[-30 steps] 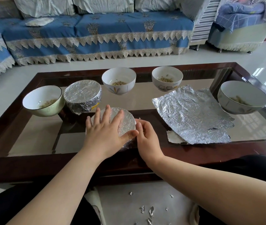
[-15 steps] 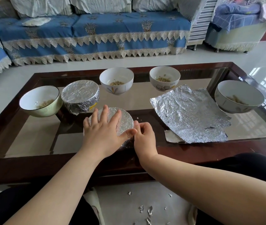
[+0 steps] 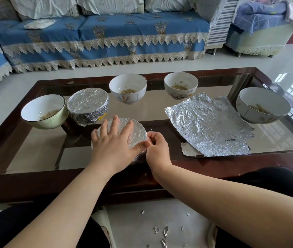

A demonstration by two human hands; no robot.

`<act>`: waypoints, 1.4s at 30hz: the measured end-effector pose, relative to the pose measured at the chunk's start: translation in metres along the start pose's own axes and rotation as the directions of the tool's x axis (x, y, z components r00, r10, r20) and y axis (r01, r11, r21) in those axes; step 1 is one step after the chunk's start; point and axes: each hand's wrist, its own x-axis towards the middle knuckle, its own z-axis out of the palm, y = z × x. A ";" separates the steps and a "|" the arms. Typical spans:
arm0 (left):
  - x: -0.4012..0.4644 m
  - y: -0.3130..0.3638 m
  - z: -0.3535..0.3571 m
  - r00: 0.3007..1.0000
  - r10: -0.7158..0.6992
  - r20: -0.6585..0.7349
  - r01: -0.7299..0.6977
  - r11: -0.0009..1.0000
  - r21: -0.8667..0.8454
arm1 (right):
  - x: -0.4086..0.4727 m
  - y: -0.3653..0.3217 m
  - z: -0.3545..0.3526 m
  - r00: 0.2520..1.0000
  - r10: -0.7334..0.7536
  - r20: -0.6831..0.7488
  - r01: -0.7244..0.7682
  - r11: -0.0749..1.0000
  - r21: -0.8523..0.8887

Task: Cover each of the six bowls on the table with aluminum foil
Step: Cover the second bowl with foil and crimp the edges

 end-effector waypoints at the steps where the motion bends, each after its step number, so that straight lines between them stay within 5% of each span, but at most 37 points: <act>1: 0.000 0.000 0.000 1.000 0.000 0.003 0.000 1.000 0.000 | 0.000 -0.001 0.000 1.000 0.003 0.008 -0.003 1.000 -0.009; 12: 0.000 0.003 -0.003 1.000 -0.027 0.012 0.027 1.000 -0.014 | 0.008 -0.009 -0.009 0.996 0.013 0.083 0.008 0.969 -0.249; 18: 0.003 0.010 -0.003 0.993 -0.114 -0.002 0.114 0.993 -0.028 | 0.010 -0.010 -0.014 0.998 0.033 0.051 -0.027 0.993 -0.114; 24: 0.011 0.022 -0.010 0.976 -0.201 0.080 0.208 0.974 -0.089 | -0.003 -0.013 -0.018 0.976 -0.070 0.205 0.099 0.986 -0.131; 30: 0.013 0.007 -0.029 0.976 -0.119 0.181 0.139 0.985 -0.098 | -0.002 -0.013 -0.016 0.959 -0.177 0.221 0.214 0.964 -0.157; 42: 0.001 -0.003 -0.003 0.997 -0.067 0.033 0.069 0.995 -0.072 | 0.007 0.000 -0.016 0.975 -0.187 0.124 0.198 0.976 -0.086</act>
